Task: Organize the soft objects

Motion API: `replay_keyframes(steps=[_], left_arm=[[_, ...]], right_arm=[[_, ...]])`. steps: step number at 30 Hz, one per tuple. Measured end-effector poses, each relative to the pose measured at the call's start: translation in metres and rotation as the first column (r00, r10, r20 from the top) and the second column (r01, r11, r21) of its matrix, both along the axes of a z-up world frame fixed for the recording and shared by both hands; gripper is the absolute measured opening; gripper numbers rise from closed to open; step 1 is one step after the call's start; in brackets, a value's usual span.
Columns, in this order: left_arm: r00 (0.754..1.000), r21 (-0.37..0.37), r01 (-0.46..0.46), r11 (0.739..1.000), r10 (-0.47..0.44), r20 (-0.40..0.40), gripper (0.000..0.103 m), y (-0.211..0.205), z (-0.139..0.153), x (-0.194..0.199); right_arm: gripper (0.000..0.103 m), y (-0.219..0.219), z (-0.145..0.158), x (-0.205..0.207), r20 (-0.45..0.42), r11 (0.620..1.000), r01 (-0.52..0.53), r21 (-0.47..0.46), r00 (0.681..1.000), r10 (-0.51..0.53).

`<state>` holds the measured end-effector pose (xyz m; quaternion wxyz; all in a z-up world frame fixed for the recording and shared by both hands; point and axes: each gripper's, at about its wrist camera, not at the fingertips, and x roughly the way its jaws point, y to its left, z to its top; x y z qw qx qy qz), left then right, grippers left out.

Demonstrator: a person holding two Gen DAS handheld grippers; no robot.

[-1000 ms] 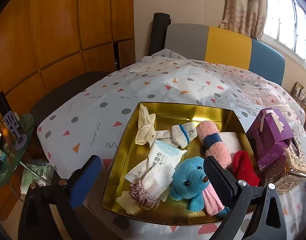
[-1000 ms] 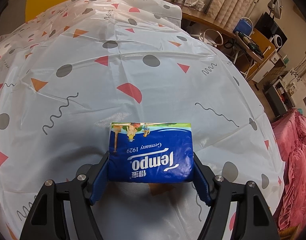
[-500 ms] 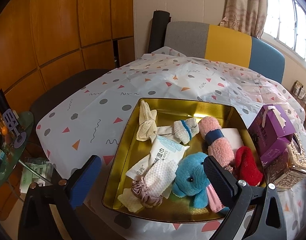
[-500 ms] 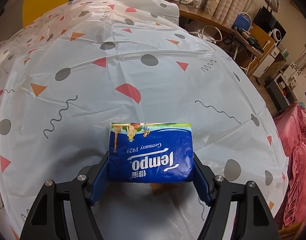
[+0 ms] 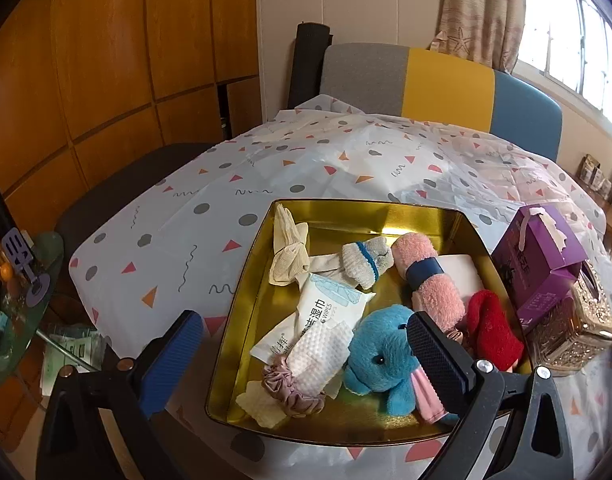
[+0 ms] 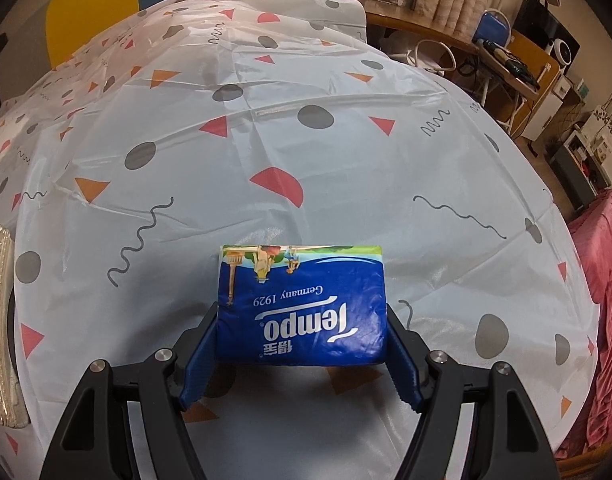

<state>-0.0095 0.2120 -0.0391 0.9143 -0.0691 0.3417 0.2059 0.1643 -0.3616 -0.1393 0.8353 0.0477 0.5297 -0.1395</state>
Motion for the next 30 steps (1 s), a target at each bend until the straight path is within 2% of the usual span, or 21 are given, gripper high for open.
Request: replay_keyframes(steps=[10, 14, 24, 30], left_arm=[[1.000, -0.036, 0.007, 0.999, -0.007, 0.016, 0.103, 0.010, 0.001, -0.012], [0.999, -0.019, 0.010, 1.000, -0.009, 0.031, 0.103, 0.011, 0.005, -0.018], [0.999, -0.013, 0.014, 1.000, -0.013, 0.038, 0.103, 0.012, 0.008, -0.021], [0.999, -0.015, 0.021, 1.000, -0.021, 0.037, 0.103, 0.011, 0.007, -0.022]], right_arm=[[0.074, 0.010, 0.003, 0.014, -0.049, 0.998, 0.062, 0.014, 0.997, -0.062], [0.074, 0.027, 0.011, 0.026, -0.055, 0.999, 0.034, 0.011, 0.998, -0.033], [0.074, 0.070, 0.059, 0.050, 0.049, 0.999, -0.046, 0.003, 0.998, 0.046], [0.074, 0.095, 0.100, 0.064, 0.133, 0.992, -0.124, -0.016, 0.983, 0.125]])
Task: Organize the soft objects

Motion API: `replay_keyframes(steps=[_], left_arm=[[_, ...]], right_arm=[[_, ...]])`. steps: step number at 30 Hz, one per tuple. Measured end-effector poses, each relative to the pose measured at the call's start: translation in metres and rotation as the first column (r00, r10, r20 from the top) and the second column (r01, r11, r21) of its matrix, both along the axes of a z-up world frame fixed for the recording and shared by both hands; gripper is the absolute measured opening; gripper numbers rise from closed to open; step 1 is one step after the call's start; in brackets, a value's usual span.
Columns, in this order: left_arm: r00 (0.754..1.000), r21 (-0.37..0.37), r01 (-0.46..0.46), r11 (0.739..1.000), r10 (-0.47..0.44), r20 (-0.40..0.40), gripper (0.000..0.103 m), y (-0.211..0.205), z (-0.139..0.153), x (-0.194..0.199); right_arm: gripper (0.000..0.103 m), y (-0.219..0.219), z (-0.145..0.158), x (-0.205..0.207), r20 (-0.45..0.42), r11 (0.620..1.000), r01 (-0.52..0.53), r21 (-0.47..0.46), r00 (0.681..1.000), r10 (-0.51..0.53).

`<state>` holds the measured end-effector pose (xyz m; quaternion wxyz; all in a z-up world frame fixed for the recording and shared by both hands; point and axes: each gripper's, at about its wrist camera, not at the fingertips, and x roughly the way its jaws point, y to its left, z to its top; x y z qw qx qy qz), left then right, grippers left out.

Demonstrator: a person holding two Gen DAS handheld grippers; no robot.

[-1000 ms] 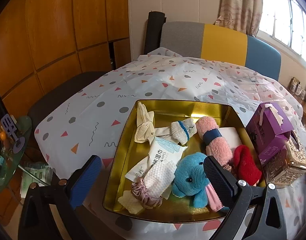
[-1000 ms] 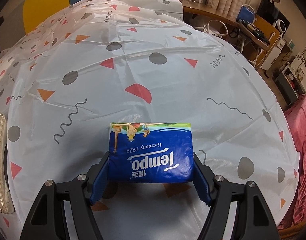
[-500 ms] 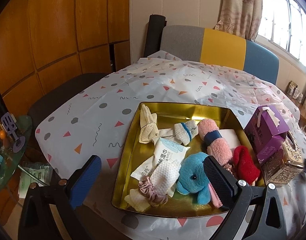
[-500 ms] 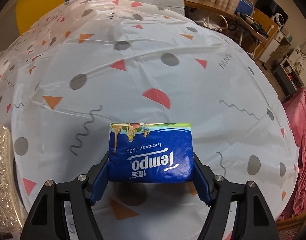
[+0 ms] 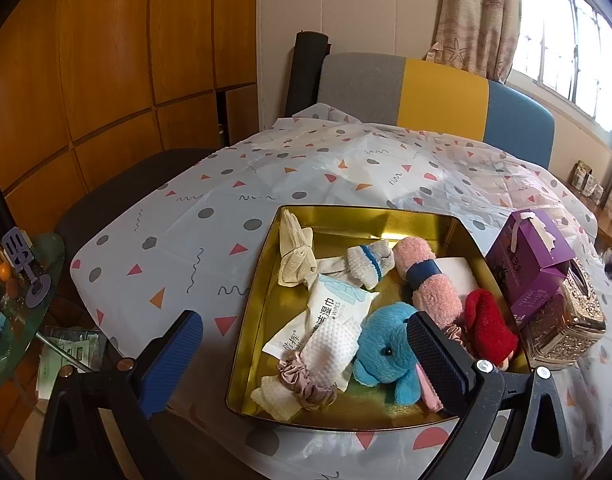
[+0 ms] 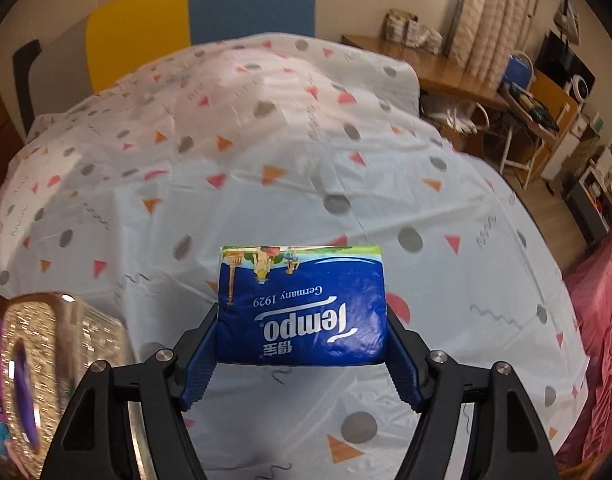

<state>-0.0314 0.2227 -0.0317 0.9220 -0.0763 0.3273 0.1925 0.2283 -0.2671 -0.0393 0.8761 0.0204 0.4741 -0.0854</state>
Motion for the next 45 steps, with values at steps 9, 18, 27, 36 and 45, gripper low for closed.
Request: replay_keyframes(steps=[9, 18, 27, 36, 45], left_arm=[[1.000, 0.002, 0.007, 1.000, -0.007, -0.005, 0.103, -0.002, -0.001, 0.001], [1.000, 0.000, 0.001, 1.000, -0.001, -0.007, 0.103, 0.001, -0.003, -0.001], [0.996, -0.002, -0.087, 0.996, 0.087, 0.003, 0.103, 0.032, -0.003, -0.013], [0.992, -0.003, -0.127, 0.992, 0.127, 0.000, 0.103, 0.049, -0.006, -0.023], [0.993, -0.014, -0.120, 0.993, 0.119, -0.007, 0.103, 0.049, -0.008, -0.021]], right_arm=[[0.074, 0.064, 0.047, 0.004, 0.108, 0.987, -0.157, 0.026, 0.982, 0.154], [0.074, 0.168, 0.100, -0.009, 0.230, 0.916, -0.400, 0.031, 0.895, 0.383], [0.074, 0.318, 0.100, -0.076, 0.220, 0.662, -0.749, 0.030, 0.651, 0.727], [0.074, 0.428, -0.019, -0.099, -0.037, 0.604, -0.790, 0.111, 0.604, 0.796], [0.076, 0.435, -0.060, -0.084, -0.090, 0.671, -0.740, 0.034, 0.667, 0.740]])
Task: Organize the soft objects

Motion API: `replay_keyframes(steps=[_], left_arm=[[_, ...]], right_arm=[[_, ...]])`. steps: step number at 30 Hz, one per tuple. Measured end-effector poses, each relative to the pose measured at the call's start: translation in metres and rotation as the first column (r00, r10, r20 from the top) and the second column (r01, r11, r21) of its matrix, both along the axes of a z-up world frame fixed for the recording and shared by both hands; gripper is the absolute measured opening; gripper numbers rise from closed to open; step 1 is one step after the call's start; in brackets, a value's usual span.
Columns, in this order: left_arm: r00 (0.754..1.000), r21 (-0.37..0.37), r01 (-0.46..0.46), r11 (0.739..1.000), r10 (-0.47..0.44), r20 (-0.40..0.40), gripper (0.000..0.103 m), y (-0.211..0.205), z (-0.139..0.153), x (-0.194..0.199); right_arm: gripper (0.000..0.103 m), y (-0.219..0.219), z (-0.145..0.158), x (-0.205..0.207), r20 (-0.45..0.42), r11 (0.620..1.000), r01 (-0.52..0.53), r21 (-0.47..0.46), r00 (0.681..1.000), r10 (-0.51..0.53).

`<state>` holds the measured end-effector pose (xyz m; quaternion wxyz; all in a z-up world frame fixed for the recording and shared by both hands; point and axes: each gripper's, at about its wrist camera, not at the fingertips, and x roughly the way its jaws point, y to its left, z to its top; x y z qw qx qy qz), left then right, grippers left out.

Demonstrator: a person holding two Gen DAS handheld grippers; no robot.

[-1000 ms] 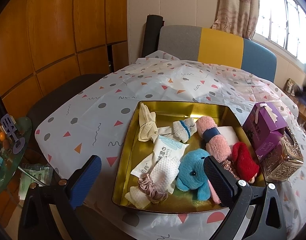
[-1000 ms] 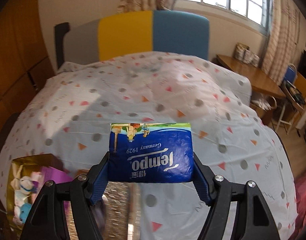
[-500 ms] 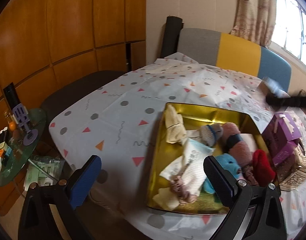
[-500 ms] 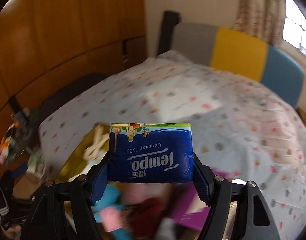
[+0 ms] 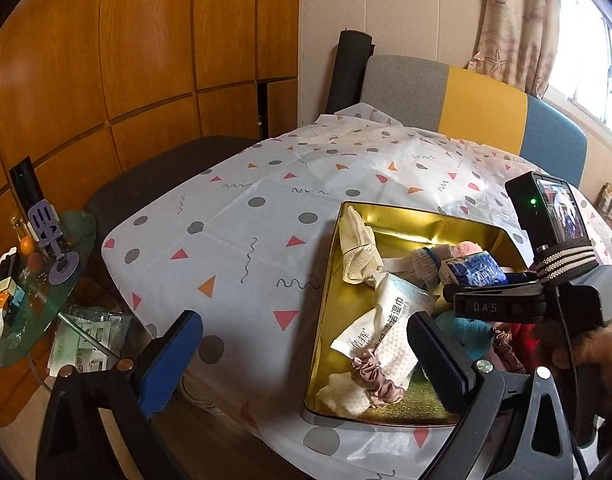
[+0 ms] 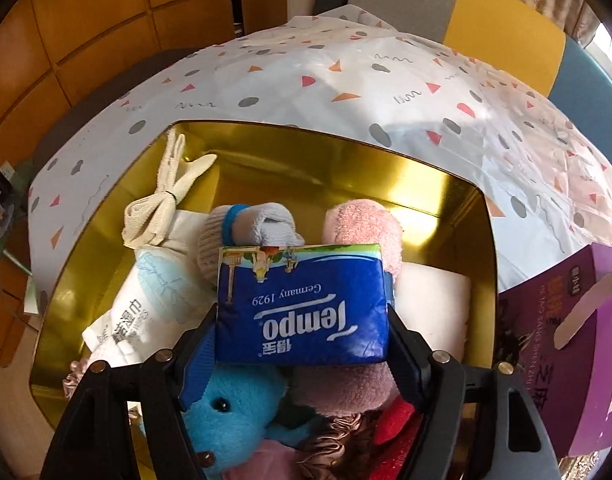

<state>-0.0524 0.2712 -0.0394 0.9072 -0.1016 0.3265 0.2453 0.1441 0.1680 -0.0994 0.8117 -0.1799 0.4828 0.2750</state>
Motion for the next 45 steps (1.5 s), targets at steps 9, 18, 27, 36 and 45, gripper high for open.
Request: replay_keyframes(steps=[9, 18, 27, 36, 45], left_arm=[[1.000, 0.003, 0.007, 1.000, -0.007, 0.004, 0.103, -0.006, 0.003, 0.000], [0.999, 0.014, 0.035, 0.999, -0.035, 0.018, 0.103, -0.020, 0.010, 0.001], [0.994, 0.038, 0.104, 0.994, -0.105, 0.036, 0.103, -0.057, 0.019, 0.006], [0.984, 0.045, 0.175, 0.984, -0.176, 0.030, 0.103, -0.097, 0.020, 0.014], [0.982, 0.058, 0.184, 0.981, -0.187, 0.036, 0.103, -0.114, 0.019, 0.014]], right_arm=[[0.080, -0.009, 0.017, -0.020, 0.061, 0.999, -0.026, 0.046, 0.998, 0.023], [0.083, -0.039, 0.052, -0.046, 0.207, 0.995, 0.025, 0.101, 0.977, -0.046], [0.083, -0.113, 0.081, -0.084, 0.336, 0.954, 0.226, 0.198, 0.898, -0.283], [0.084, -0.171, 0.081, -0.106, 0.327, 0.905, 0.354, 0.236, 0.848, -0.417], [0.084, -0.192, 0.077, -0.109, 0.333, 0.884, 0.396, 0.248, 0.822, -0.461]])
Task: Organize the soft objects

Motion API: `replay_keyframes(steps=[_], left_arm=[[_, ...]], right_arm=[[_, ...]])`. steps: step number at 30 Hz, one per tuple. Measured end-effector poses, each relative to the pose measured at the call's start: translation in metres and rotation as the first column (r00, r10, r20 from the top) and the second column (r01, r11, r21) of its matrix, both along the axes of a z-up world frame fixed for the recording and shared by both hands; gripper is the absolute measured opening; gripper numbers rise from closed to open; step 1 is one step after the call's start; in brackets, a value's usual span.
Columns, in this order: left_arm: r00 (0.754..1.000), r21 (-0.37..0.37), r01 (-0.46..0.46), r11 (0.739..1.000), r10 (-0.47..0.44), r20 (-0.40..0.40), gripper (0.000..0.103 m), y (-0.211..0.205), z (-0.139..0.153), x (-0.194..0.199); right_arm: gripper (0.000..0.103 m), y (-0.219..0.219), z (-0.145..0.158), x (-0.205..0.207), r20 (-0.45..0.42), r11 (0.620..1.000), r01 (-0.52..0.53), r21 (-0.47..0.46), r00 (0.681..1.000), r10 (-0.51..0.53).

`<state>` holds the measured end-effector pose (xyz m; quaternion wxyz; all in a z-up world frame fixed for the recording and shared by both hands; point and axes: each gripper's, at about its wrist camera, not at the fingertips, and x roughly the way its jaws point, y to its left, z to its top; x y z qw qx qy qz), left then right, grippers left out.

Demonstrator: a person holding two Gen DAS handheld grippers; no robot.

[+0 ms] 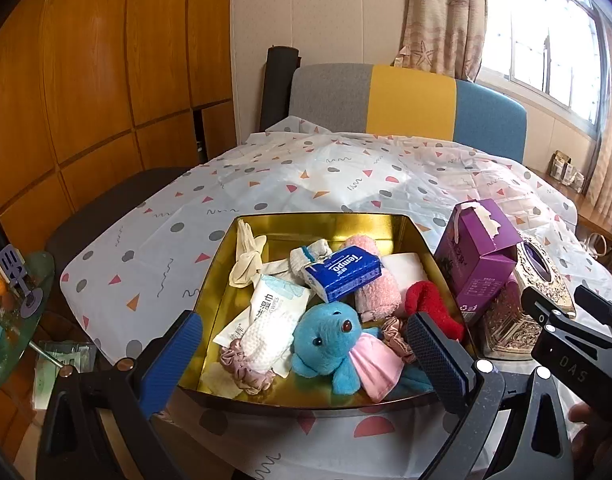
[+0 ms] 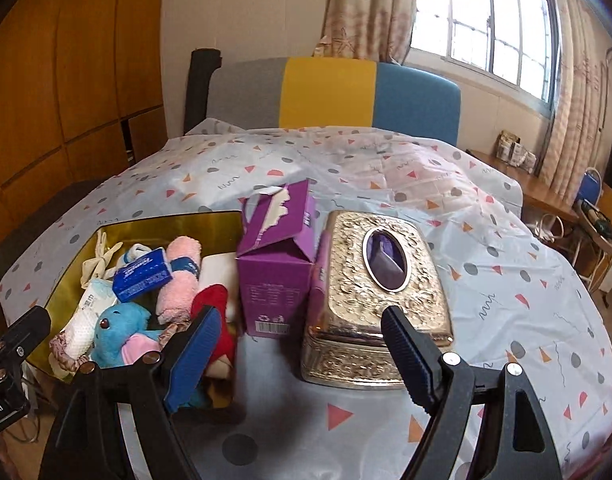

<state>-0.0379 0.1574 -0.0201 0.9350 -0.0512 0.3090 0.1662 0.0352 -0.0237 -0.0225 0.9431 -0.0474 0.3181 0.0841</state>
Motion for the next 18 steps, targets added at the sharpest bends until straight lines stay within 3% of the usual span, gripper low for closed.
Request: replay_keyframes(steps=[9, 18], left_arm=[[1.000, 0.042, -0.019, 0.999, 0.020, -0.021, 0.103, -0.0055, -0.0061, 0.0012], [0.999, 0.027, -0.035, 0.999, 0.036, -0.011, 0.103, 0.0003, -0.0051, -0.0005]], right_arm=[[0.084, 0.0021, -0.0039, -0.0027, -0.005, 1.000, -0.011, -0.001, 1.000, 0.011], [0.084, 0.0060, -0.0036, -0.0041, -0.004, 1.000, -0.018, 0.003, 1.000, 0.018]])
